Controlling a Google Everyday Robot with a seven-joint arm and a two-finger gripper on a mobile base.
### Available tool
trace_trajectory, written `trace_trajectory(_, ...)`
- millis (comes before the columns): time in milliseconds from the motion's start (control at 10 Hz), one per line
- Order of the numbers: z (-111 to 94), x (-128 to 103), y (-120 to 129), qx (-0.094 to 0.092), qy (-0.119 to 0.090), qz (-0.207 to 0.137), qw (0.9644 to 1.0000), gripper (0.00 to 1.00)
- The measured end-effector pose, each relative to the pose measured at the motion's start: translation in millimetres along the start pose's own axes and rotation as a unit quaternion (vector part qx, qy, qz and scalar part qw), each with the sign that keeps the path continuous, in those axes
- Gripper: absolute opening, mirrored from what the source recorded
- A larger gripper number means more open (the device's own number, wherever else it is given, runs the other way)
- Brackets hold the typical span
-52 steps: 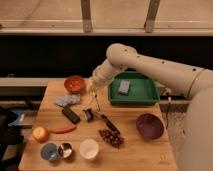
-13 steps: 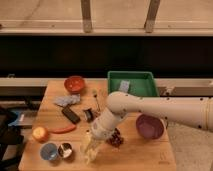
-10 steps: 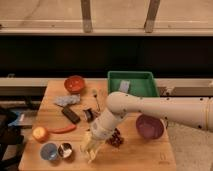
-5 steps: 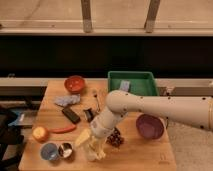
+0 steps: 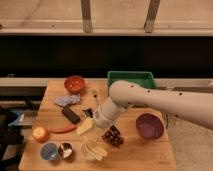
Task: Place banana in paper cup
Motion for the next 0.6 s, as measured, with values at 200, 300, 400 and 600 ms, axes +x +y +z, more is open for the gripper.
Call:
trace_trajectory(200, -15.1, -20.0, -5.3, 0.036, -0.028, -0.001, 0.9990, 0.71)
trace_trajectory(300, -23.3, -33.4, -12.0, 0.052, -0.042, 0.002, 0.9977, 0.71)
trace_trajectory(400, -31.5, -48.9, -18.9, 0.067, -0.056, 0.005, 0.9962, 0.71)
trace_trajectory(600, -48.0, -80.5, -33.7, 0.085, -0.085, 0.016, 0.9926, 0.71)
